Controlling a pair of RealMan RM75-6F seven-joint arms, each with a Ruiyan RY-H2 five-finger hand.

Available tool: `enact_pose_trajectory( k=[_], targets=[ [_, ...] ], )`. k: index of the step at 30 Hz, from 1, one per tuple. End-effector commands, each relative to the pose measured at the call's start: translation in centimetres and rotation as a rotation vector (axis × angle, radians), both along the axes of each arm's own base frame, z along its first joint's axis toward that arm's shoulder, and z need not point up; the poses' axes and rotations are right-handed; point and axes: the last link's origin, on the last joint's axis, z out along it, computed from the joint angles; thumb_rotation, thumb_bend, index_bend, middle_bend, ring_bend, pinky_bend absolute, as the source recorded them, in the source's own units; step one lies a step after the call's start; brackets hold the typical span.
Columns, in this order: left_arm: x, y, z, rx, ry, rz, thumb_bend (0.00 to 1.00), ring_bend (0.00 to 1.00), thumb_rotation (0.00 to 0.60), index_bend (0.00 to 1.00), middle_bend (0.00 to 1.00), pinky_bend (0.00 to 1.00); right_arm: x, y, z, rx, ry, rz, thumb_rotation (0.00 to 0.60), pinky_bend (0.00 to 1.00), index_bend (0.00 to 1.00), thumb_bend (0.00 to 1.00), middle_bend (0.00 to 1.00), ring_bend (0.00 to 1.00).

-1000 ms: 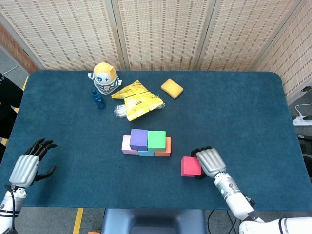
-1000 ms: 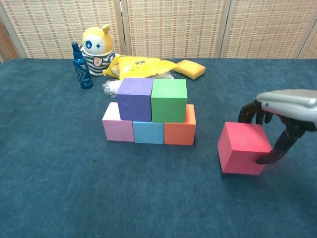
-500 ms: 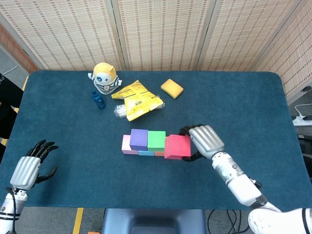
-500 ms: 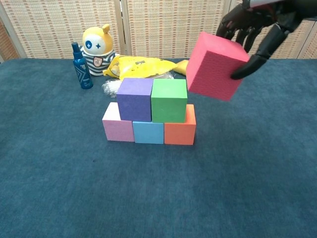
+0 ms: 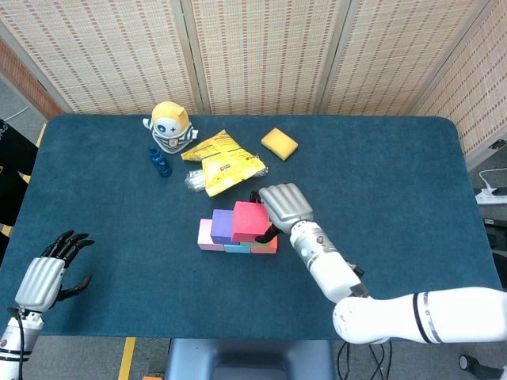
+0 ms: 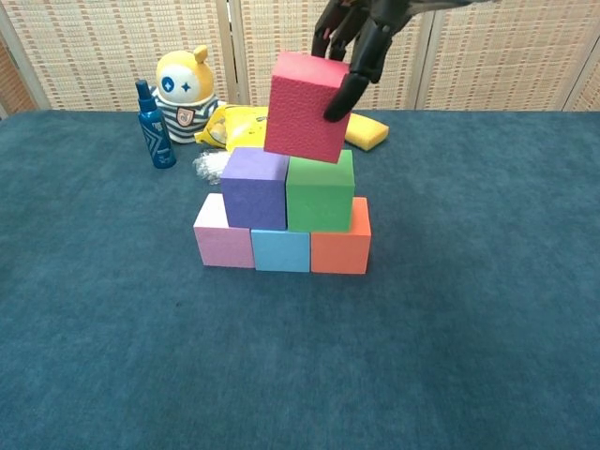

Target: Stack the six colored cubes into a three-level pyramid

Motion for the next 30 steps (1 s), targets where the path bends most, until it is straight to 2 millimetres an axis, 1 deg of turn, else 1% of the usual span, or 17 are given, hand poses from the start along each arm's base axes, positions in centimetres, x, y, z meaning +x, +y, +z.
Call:
enact_pose_trajectory(
  k=[1,5,8,11,18,30],
  targets=[
    [-0.1,-0.1,0.0,-0.002,-0.002,0.003,0.32,0.07,0.600,0.23,0.15,0.25,1.1,-0.7,-1.0,-0.016,0.033,-0.008,0.600,0.42,0.56,0.30,0.45,0.44],
    [-0.3,-0.2,-0.1,-0.003,-0.006,0.007,0.33,0.07,0.600,0.23,0.15,0.25,1.5,-0.9,-1.4,-0.019,0.046,-0.016,0.600,0.42,0.55,0.30,0.45,0.44],
    [-0.7,-0.3,-0.1,-0.006,-0.015,0.016,0.32,0.07,0.600,0.22,0.15,0.25,2.4,-1.5,-2.1,-0.025,0.069,-0.026,0.600,0.42,0.54,0.30,0.45,0.44],
    [-0.8,-0.3,-0.1,-0.005,-0.021,0.016,0.33,0.07,0.600,0.22,0.15,0.25,2.7,-1.8,-2.4,-0.024,0.078,-0.034,0.600,0.42,0.54,0.30,0.45,0.44],
    [-0.9,-0.2,-0.1,-0.005,-0.024,0.018,0.33,0.07,0.600,0.22,0.15,0.25,3.1,-1.8,-3.2,-0.011,0.096,-0.034,0.600,0.42,0.54,0.30,0.45,0.44],
    [-1.2,-0.2,-0.3,-0.004,-0.034,0.024,0.33,0.07,0.600,0.22,0.15,0.25,3.3,-1.8,-3.8,-0.017,0.121,-0.025,0.600,0.42,0.53,0.30,0.45,0.44]
  ],
)
